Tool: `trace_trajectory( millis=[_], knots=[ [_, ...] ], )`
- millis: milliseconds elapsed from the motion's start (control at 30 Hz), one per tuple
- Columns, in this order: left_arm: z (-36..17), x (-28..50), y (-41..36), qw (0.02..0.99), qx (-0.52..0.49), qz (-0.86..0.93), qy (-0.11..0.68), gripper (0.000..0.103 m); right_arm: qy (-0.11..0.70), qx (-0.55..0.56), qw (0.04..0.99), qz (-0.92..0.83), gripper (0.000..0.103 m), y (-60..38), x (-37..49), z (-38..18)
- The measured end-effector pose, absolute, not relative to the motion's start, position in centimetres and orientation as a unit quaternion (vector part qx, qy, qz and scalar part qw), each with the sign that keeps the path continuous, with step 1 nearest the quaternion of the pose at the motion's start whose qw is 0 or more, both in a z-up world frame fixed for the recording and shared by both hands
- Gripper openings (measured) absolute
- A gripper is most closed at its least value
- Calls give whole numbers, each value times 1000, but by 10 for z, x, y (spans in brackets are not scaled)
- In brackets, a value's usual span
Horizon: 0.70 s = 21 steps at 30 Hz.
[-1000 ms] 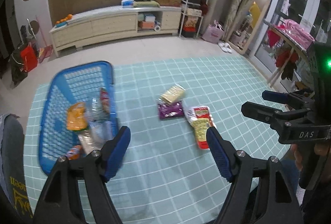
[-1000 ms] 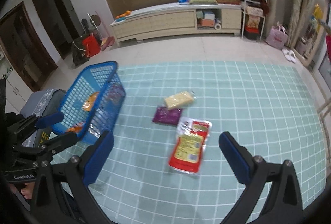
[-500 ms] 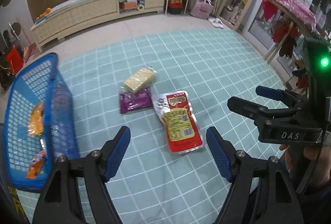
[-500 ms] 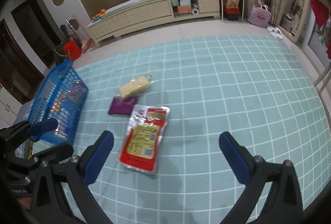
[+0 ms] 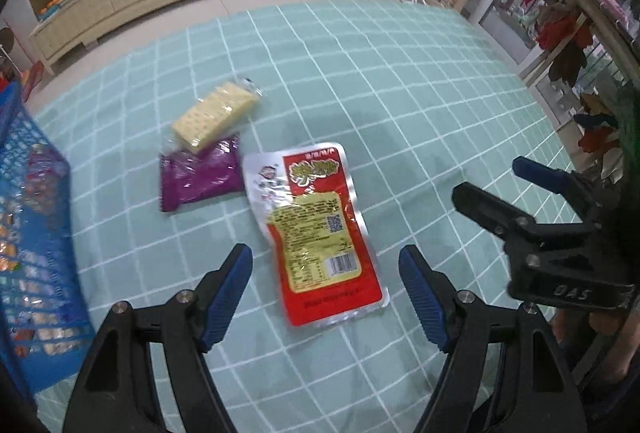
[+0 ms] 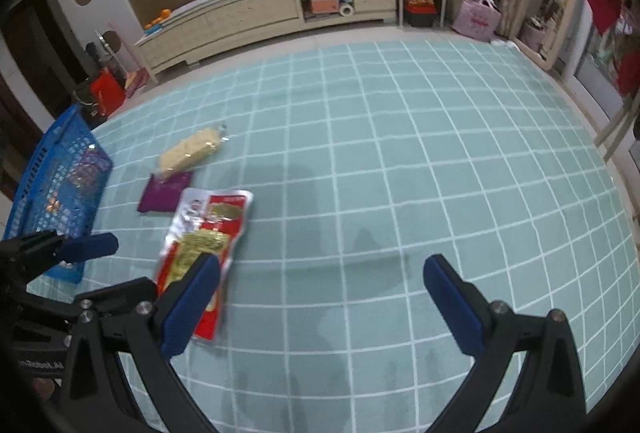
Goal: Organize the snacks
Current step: 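Withdraw both tools from the basket toward the remaining snacks, then move both tools over the red-and-yellow sausage pack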
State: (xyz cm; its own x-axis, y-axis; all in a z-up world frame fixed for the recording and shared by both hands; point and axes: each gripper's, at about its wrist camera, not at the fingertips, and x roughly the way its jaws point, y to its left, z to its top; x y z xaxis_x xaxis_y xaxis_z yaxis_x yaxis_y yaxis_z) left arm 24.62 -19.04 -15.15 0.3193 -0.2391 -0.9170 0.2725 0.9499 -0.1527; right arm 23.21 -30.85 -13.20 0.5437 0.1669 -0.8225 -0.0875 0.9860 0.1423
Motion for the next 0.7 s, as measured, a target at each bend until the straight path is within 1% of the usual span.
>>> trace_trajectory(
  millis=[133,367,700],
  knots=[
    [-171,258,-199,797,14,-165,580,74,482,61,871,65,103,-320,236,-139],
    [-181,267,-205,782,8,-172,599,74,483,52,873,48,103,-323,237,-139],
    [-195,268,-214,774,45,-163,609,74,494,58,867,27,103,-330,239,-146]
  ],
)
